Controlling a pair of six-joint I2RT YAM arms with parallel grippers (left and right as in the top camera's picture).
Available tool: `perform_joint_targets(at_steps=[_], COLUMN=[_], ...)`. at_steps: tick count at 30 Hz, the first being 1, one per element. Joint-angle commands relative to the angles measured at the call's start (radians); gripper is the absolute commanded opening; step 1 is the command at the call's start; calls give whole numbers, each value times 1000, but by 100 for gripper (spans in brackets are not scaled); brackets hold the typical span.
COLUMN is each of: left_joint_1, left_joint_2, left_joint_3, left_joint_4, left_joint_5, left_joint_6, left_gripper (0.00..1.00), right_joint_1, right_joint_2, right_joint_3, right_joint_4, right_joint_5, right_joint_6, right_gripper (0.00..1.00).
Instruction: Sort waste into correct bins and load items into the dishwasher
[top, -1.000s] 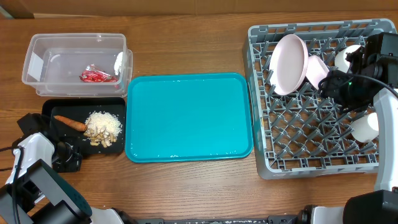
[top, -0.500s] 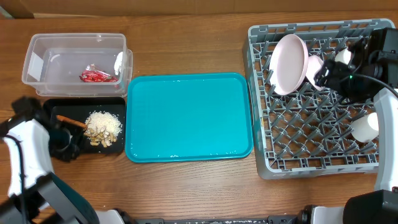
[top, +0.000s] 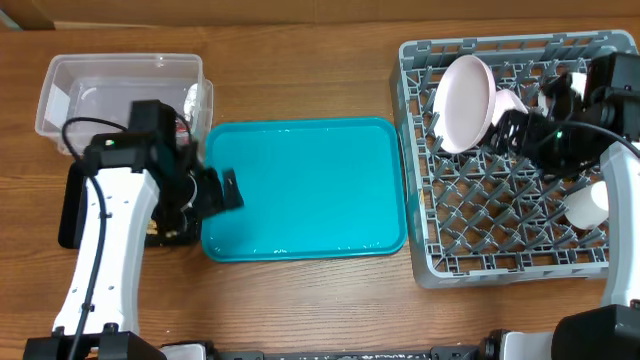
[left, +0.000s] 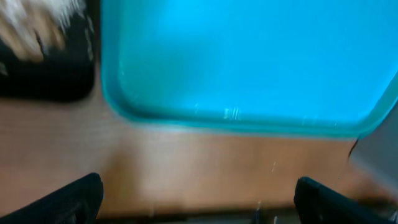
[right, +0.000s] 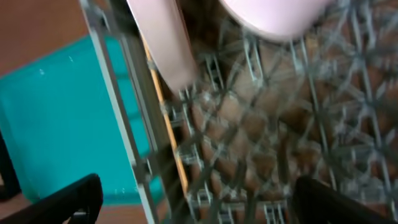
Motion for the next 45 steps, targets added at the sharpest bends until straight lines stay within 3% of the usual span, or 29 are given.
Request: perform_joint_targets(at_steps=[1, 8, 13, 14, 19, 28, 45], left_joint_1=[-12, -13, -12, -12, -11, -11, -11], left_joint_2=[-17, -242, -603, -723, -929, -971, -971], left_joint_3=[7, -1, -13, -13, -13, -14, -14], left_joint_4=[-70, -61, 19, 56, 99, 74, -58], left_joint_5=[-34, -79, -157, -183, -245, -246, -247], left_joint_6=[63, 83, 100, 98, 65, 65, 66], left_gripper=[100, 100, 100, 100, 100, 100, 100], right_joint_1=[0, 0, 0, 0, 0, 0, 0], right_joint_2=[-2, -147, -492, -624, -859, -925, -925], right_joint_3=[11, -40, -219, -293, -409, -415, -415], right_joint_4=[-58, -64, 80, 135, 161, 35, 24], right_joint_5=[26, 48, 48, 48, 67, 67, 67], right_joint_6=[-5, -5, -5, -5, -5, -5, -5], right_gripper=[100, 100, 100, 100, 100, 100, 100])
